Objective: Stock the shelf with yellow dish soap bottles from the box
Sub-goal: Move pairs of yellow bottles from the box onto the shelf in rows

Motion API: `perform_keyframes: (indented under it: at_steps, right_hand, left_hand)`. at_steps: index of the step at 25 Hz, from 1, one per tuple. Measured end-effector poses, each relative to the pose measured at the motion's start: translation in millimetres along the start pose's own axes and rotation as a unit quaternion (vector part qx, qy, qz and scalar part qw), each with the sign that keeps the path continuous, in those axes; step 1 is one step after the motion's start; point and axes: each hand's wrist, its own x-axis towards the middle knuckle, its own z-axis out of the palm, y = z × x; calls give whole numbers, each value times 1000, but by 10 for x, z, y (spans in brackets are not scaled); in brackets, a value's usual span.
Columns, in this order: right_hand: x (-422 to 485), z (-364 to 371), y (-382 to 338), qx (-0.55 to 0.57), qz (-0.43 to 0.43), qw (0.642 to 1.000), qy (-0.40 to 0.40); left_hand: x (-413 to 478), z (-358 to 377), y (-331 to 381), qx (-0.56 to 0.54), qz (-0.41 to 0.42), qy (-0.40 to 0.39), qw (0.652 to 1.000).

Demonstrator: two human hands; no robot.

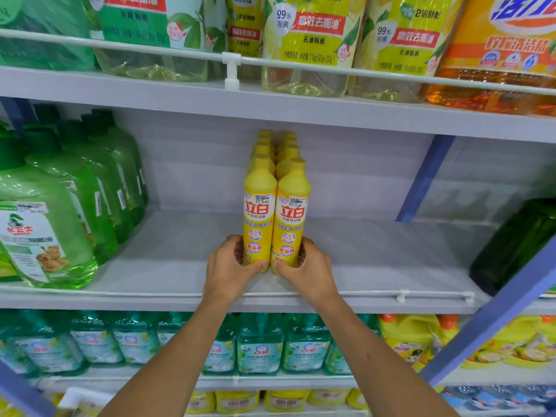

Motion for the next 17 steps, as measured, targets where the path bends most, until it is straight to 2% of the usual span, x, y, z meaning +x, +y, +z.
perform_keyframes:
  at_steps: [4, 17]
  right_hand:
    - [58, 47, 1, -50, 9, 998, 23]
    - [205, 139, -4, -45, 40, 998, 31]
  left_hand:
    - [56, 22, 9, 18, -10, 13, 1000]
    - [186, 99, 19, 84, -24, 32, 996]
